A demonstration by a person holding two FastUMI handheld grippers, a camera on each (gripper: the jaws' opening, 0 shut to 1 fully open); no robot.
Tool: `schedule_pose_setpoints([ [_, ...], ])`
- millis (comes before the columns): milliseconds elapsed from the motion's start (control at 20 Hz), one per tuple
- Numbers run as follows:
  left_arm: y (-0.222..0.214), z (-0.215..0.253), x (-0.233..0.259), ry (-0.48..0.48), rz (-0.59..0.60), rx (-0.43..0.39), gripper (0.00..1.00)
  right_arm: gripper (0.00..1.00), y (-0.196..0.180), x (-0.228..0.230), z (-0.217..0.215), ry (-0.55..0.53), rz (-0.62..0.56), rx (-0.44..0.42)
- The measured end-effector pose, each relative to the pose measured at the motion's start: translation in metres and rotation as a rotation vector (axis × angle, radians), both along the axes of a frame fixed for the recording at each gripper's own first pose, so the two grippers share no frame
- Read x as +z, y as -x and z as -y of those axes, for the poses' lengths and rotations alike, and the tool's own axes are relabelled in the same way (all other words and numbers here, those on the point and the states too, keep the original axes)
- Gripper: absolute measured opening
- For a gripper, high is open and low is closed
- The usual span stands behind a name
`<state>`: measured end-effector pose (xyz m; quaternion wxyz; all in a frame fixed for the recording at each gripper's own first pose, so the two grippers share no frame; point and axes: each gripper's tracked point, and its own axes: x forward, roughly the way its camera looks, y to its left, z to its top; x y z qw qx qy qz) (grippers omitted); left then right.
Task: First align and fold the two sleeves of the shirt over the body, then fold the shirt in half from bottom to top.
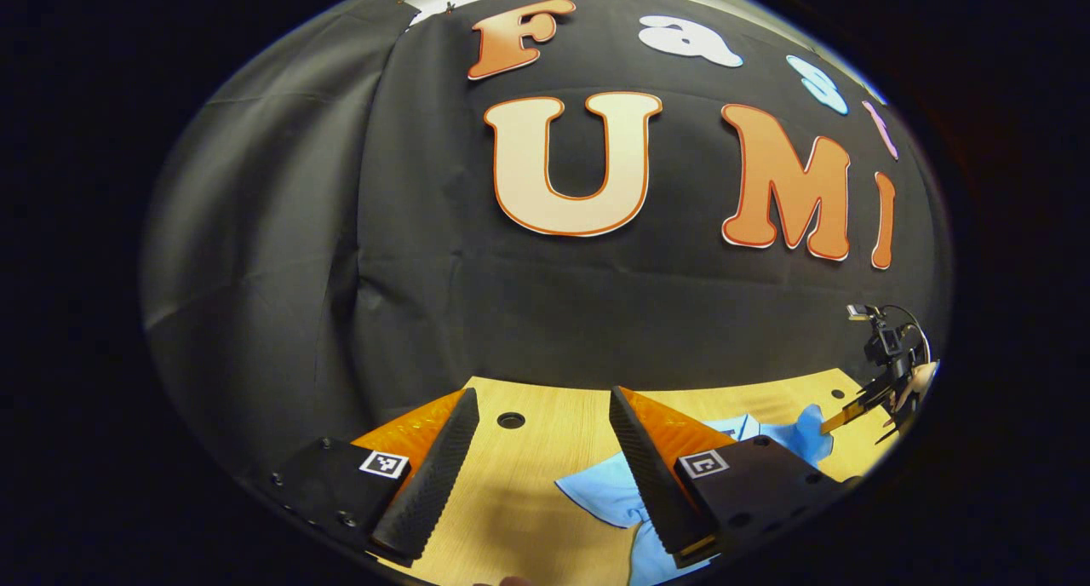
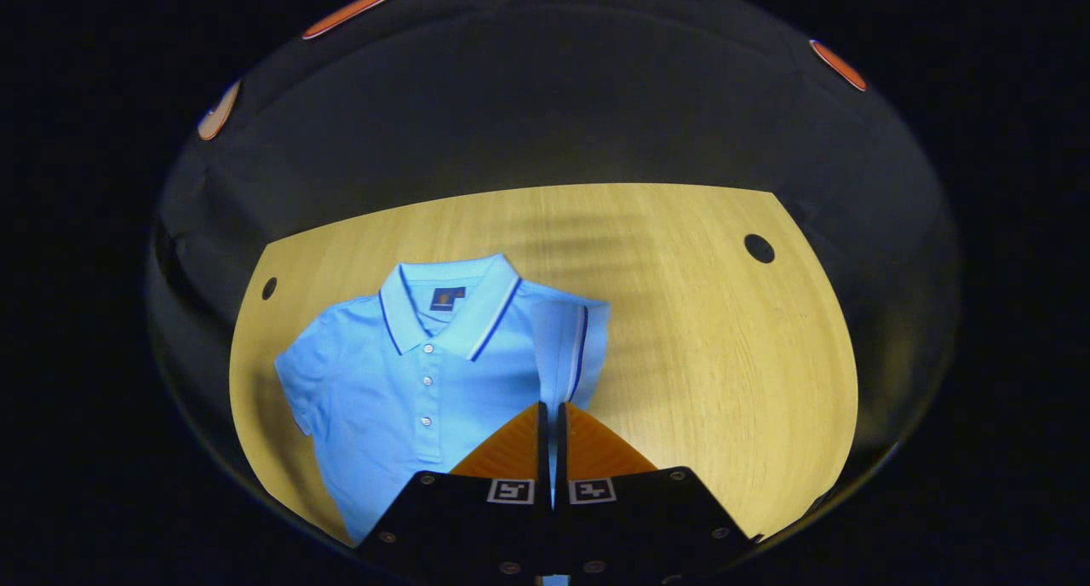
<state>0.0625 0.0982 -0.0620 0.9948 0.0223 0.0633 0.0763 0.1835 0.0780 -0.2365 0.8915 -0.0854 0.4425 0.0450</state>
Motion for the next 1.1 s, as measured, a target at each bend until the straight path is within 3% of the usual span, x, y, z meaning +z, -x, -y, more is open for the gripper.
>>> schedule_pose_setpoints([
  [350,-0.003,-0.014,-0.012,0.004,-0.026,0.008,1.00,0.02,0.019,-0.011,-0.080,-0.178,-0.060,0.127],
  [500,-0.006,-0.013,-0.018,0.010,-0.043,0.005,1.00,0.10,0.023,0.000,-0.098,-0.266,-0.063,0.138],
  [650,-0.014,-0.006,-0.025,0.020,-0.066,-0.002,0.99,0.38,0.020,0.001,-0.089,-0.239,-0.035,0.122],
  [700,-0.017,-0.006,-0.030,0.025,-0.082,-0.005,0.99,0.64,0.018,0.005,-0.085,-0.224,-0.017,0.121],
  [900,-0.030,0.008,-0.062,0.058,-0.196,-0.026,0.99,0.98,0.019,0.026,-0.071,-0.205,0.051,0.119],
  [1100,-0.040,0.018,-0.093,0.127,-0.347,-0.034,0.99,0.98,0.020,0.037,-0.058,-0.199,0.075,0.117],
])
